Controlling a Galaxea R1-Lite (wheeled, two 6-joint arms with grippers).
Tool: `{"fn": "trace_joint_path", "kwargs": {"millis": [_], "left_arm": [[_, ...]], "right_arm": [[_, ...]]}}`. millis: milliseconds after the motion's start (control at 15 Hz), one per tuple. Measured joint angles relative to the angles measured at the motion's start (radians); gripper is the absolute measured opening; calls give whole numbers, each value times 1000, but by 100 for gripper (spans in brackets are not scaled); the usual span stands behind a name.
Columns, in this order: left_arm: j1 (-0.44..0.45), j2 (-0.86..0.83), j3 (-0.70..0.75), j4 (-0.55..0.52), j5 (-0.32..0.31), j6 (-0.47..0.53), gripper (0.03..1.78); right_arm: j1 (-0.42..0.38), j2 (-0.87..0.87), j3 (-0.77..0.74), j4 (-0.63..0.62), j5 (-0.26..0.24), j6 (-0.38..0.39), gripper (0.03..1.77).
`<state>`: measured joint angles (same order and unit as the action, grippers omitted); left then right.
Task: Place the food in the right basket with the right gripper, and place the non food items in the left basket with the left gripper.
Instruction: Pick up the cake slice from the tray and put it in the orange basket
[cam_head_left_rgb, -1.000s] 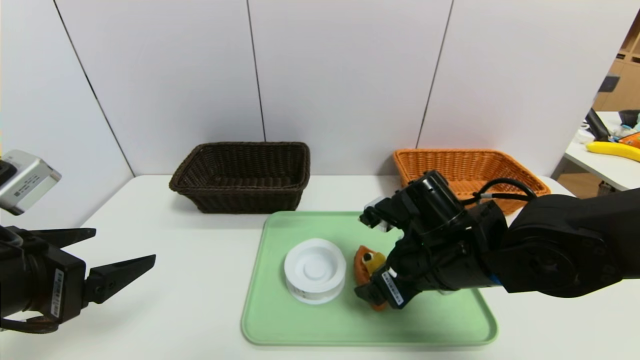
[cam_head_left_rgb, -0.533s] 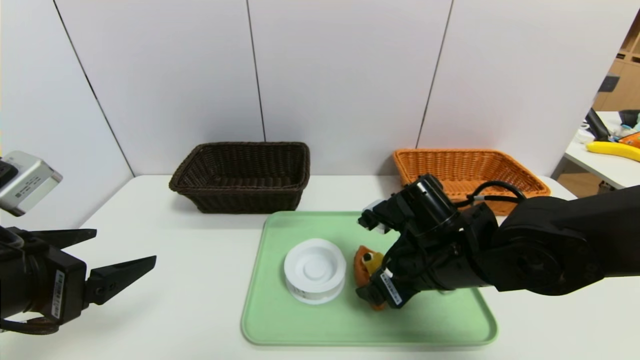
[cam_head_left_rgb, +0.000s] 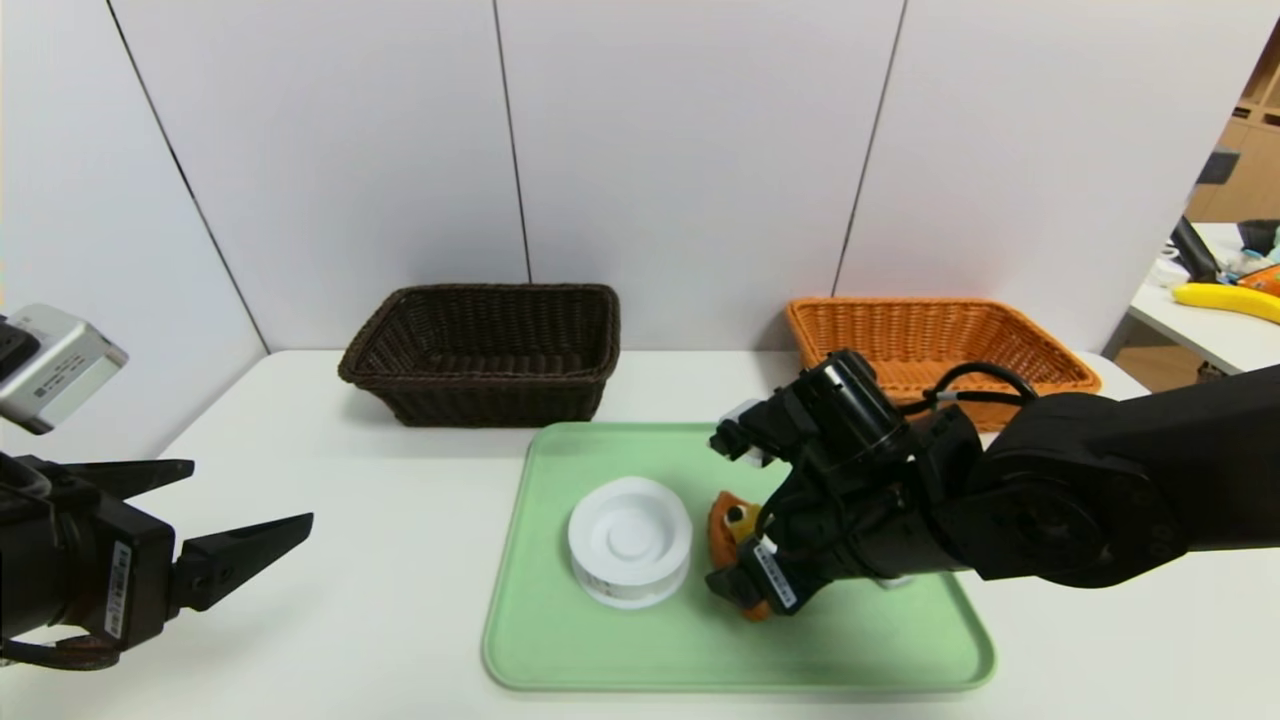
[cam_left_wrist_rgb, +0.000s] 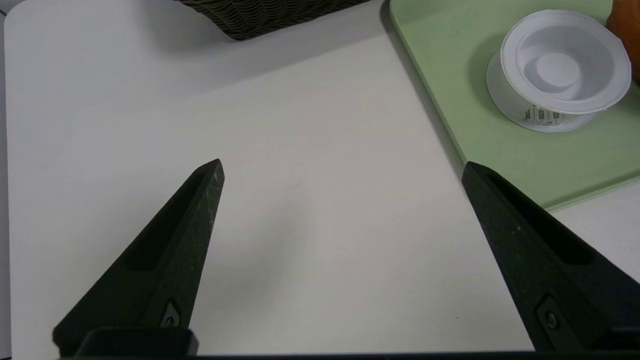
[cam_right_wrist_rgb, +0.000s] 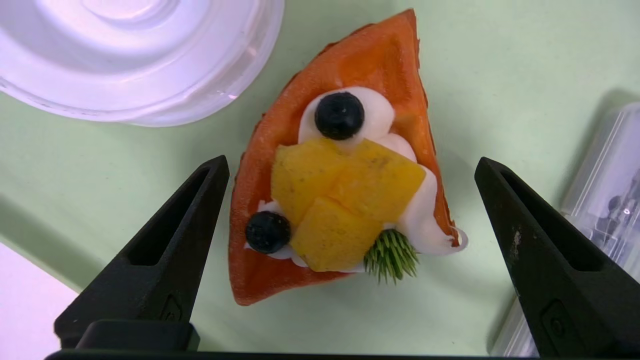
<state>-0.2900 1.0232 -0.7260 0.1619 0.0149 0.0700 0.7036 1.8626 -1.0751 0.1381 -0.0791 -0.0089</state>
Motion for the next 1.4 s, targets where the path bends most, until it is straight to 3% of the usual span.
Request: {"fn": "trace_joint_path", "kwargs": {"millis": [200, 400, 533, 1400], "left_arm": [[0, 0, 2, 0, 0, 0, 169], [0, 0, 2, 0, 0, 0, 169], [0, 0, 2, 0, -1, 0, 169], [0, -4, 10, 0, -1, 0, 169]], "right_arm": [[1, 10, -1, -10, 2, 1, 163], [4, 16, -2, -18, 9, 3, 118], [7, 17, 0, -19, 13, 4, 105], [4, -50, -26, 10, -4, 32, 87]]}}
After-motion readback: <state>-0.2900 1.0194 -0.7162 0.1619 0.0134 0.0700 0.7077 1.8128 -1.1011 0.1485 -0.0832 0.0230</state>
